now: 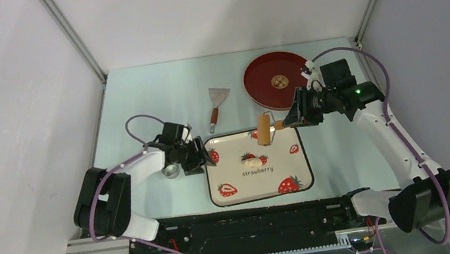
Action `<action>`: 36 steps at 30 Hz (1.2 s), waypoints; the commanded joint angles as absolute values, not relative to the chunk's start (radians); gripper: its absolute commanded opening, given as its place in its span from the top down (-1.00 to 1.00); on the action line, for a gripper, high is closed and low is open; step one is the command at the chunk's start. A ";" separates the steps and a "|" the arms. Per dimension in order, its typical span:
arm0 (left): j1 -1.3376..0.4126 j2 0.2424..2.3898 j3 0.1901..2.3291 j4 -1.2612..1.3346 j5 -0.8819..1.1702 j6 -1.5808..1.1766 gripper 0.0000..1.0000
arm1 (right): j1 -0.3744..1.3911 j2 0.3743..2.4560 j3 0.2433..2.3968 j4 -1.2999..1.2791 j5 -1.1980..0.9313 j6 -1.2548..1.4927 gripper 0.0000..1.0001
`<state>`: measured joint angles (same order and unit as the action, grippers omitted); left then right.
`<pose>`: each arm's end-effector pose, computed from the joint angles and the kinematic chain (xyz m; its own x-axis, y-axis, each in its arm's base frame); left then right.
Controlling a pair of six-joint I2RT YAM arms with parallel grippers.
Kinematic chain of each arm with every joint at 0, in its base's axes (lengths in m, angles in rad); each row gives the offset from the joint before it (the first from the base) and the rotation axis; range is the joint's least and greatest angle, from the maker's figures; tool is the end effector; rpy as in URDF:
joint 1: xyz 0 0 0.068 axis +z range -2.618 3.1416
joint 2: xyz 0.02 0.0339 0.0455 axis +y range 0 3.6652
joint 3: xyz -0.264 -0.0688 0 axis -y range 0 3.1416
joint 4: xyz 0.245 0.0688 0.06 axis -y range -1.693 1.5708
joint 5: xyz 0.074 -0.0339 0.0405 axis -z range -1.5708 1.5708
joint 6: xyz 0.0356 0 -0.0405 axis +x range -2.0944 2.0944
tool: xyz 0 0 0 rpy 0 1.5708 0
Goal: Roll out the dumpling wrappers from the dough
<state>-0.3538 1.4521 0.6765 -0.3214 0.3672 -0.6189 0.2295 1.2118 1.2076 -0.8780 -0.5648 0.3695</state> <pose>0.2344 -0.1002 0.1515 -0.9566 -0.2239 -0.1863 -0.0957 0.8458 -0.5249 0.2280 0.0728 0.3393 -0.8902 0.1053 -0.4433 -0.2165 0.7583 0.6149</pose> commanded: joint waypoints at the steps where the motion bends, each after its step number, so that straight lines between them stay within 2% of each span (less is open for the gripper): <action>1: -0.375 1.507 0.718 -0.332 0.351 -0.585 -0.21 | 0.235 1.208 1.213 -0.884 -0.565 0.342 1.00; 9: -0.377 1.560 0.767 -0.326 0.366 -0.555 0.42 | 0.314 1.262 1.232 -0.910 -0.454 0.323 1.00; 16: -0.377 1.597 0.765 -0.326 0.342 -0.547 0.71 | 0.431 1.368 1.307 -0.981 -0.346 0.314 1.00; 23: -0.377 1.580 0.738 -0.326 0.304 -0.549 0.82 | 0.551 1.445 1.385 -1.008 -0.260 0.341 1.00; 27: -0.376 1.586 0.731 -0.326 0.302 -0.543 0.98 | 0.587 1.478 1.417 -1.020 -0.232 0.341 1.00; 36: -0.375 1.604 0.729 -0.326 0.308 -0.527 1.00 | 0.660 1.592 1.533 -1.114 -0.177 0.328 1.00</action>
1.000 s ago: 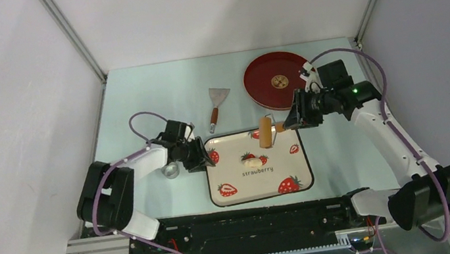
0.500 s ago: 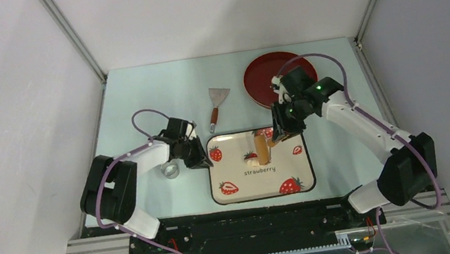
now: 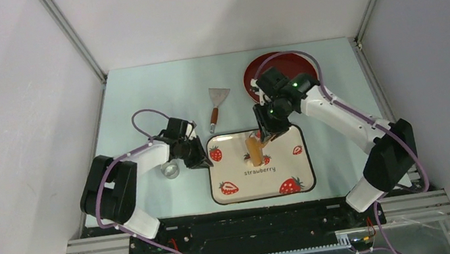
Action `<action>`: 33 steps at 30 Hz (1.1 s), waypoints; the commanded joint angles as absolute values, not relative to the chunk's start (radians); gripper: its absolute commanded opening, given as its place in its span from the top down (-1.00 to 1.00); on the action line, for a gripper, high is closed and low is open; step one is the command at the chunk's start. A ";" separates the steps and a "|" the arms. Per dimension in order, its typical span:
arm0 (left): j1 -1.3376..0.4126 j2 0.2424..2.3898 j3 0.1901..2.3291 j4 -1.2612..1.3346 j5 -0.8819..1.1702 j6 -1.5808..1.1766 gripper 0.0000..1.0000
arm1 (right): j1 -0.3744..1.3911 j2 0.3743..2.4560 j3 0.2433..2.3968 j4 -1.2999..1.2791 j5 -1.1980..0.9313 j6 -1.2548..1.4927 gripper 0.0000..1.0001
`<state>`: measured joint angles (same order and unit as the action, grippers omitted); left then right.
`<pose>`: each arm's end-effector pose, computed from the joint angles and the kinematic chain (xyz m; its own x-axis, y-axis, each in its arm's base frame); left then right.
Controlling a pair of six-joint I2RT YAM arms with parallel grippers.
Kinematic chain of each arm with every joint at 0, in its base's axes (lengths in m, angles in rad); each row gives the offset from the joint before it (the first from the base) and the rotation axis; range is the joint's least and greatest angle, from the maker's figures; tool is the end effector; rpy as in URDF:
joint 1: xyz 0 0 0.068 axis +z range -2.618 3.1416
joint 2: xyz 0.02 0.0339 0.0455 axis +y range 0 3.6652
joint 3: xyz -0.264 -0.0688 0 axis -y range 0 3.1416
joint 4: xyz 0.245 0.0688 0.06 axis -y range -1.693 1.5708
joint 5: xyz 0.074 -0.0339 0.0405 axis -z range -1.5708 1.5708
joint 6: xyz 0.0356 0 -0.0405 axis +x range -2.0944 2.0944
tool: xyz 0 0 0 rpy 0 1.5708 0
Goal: Roll out the dumpling wrappers from the dough
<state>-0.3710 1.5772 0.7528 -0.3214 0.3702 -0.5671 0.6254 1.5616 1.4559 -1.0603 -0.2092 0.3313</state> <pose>0.2528 -0.1122 0.1407 -0.9724 -0.1591 -0.1707 -0.0538 0.8646 -0.4995 0.2473 0.1877 0.3113 -0.9125 -0.2665 -0.3103 -0.3618 0.8797 0.3086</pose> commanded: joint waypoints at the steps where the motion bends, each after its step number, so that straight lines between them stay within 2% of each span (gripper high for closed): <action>1: -0.376 1.604 0.730 -0.326 0.308 -0.526 1.00 | 0.665 1.605 1.538 -1.119 -0.174 0.327 1.00; 16: -0.376 1.625 0.727 -0.327 0.311 -0.512 1.00 | 0.692 1.699 1.530 -1.152 -0.098 0.345 1.00; 33: -0.376 1.637 0.724 -0.330 0.297 -0.497 1.00 | 0.727 1.780 1.519 -1.137 -0.107 0.386 1.00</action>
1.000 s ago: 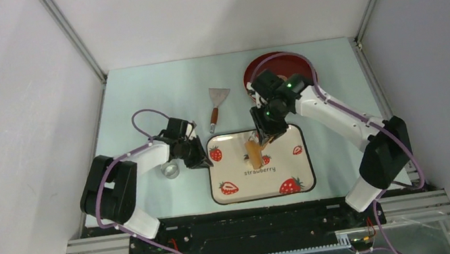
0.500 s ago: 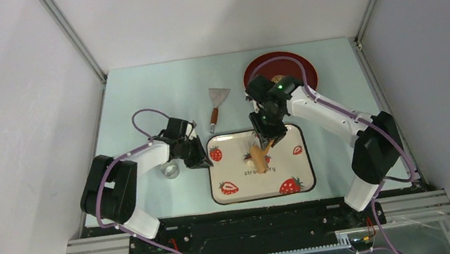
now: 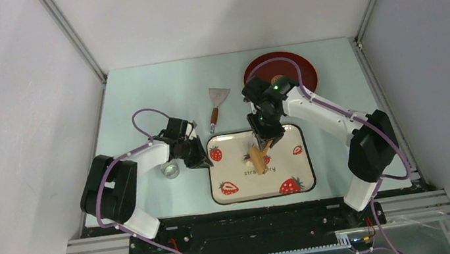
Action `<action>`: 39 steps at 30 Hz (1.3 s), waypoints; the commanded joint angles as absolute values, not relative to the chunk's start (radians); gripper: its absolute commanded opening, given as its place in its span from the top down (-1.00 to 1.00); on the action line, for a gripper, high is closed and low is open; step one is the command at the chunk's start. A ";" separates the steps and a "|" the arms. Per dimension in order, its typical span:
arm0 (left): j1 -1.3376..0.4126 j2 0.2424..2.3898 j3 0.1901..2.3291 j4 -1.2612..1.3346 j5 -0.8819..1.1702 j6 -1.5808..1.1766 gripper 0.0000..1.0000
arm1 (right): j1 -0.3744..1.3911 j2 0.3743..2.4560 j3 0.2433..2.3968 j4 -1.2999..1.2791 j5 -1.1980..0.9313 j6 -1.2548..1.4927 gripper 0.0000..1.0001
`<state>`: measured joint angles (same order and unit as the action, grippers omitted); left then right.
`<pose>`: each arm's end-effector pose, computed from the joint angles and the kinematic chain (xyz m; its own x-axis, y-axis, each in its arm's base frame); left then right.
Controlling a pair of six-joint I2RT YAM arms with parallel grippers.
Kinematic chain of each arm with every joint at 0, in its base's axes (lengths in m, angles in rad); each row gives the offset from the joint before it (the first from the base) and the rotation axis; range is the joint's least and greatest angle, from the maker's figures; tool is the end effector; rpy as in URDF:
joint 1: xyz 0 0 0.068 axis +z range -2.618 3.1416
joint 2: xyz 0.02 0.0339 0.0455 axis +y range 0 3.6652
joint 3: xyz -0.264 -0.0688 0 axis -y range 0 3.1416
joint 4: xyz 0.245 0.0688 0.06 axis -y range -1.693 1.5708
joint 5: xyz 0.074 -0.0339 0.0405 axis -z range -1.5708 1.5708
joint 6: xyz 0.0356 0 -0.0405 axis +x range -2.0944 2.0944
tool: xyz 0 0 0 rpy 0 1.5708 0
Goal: Roll out the dumpling wrappers from the dough
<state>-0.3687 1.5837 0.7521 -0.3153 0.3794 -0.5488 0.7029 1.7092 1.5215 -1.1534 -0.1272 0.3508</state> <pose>0.2535 -0.1121 0.1393 -0.9741 -0.1431 -0.1748 -0.0367 0.8638 -0.5026 0.2513 0.2188 0.2818 -0.9256 -0.3375 -0.1714 -0.3675 0.9095 0.1942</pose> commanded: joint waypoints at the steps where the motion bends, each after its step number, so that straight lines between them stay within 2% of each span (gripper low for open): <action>1: -0.376 1.637 0.724 -0.330 0.294 -0.497 1.00 | 0.728 1.786 1.516 -1.138 -0.100 0.395 1.00; 17: -0.376 1.645 0.725 -0.334 0.286 -0.489 1.00 | 0.727 1.893 1.477 -1.117 -0.085 0.434 1.00; 28: -0.376 1.652 0.727 -0.337 0.286 -0.484 1.00 | 0.780 1.975 1.534 -1.150 -0.066 0.392 1.00; 33: -0.377 1.656 0.725 -0.336 0.288 -0.484 1.00 | 0.805 2.013 1.572 -1.171 -0.009 0.384 1.00; 39: -0.377 1.657 0.729 -0.336 0.293 -0.486 1.00 | 0.834 2.029 1.571 -1.184 0.198 0.397 1.00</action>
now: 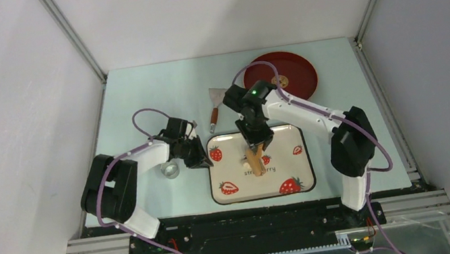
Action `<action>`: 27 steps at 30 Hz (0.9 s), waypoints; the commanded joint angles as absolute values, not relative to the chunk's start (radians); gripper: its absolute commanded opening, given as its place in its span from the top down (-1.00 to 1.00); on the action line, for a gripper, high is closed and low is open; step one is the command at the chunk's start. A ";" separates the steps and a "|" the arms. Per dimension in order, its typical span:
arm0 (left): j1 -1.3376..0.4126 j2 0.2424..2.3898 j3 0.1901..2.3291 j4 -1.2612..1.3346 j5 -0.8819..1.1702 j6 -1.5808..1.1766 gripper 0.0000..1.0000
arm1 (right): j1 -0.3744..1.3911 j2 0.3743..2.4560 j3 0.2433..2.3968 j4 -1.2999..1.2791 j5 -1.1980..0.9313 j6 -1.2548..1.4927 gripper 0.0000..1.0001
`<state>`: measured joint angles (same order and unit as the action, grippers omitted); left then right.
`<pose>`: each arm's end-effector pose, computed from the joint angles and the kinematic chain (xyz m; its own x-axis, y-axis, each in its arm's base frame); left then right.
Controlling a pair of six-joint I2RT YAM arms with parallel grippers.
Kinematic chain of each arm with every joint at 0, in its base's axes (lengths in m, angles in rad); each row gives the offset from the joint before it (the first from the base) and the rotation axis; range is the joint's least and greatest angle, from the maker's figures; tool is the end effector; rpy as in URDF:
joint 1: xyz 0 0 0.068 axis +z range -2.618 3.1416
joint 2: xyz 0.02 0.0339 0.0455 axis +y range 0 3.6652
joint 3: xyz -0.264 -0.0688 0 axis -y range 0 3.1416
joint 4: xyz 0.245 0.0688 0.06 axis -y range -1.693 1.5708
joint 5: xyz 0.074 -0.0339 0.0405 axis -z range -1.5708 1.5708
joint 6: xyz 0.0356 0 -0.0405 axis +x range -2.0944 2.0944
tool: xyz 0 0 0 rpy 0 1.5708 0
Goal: Roll out the dumpling wrappers from the dough
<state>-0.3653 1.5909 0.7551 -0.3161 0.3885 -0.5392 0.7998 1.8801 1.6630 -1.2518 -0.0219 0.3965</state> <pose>0.2545 -0.1118 0.1382 -0.9758 -0.1355 -0.1714 -0.0309 0.8621 -0.5058 0.2529 0.2614 0.2618 -0.9170 -0.3897 -0.0854 -0.3951 0.9167 0.0594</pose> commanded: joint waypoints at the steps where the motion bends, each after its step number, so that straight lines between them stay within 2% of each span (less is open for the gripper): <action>1: -0.377 1.657 0.729 -0.337 0.297 -0.488 1.00 | 0.835 2.027 1.571 -1.184 0.250 0.399 1.00; 5: -0.376 1.659 0.735 -0.337 0.300 -0.491 1.00 | 0.824 2.002 1.531 -1.125 0.316 0.390 1.00; 12: -0.376 1.666 0.742 -0.336 0.303 -0.489 1.00 | 0.802 2.025 1.469 -1.037 0.277 0.368 1.00; 27: -0.376 1.661 0.744 -0.337 0.306 -0.491 1.00 | 0.736 2.033 1.492 -1.049 0.298 0.352 1.00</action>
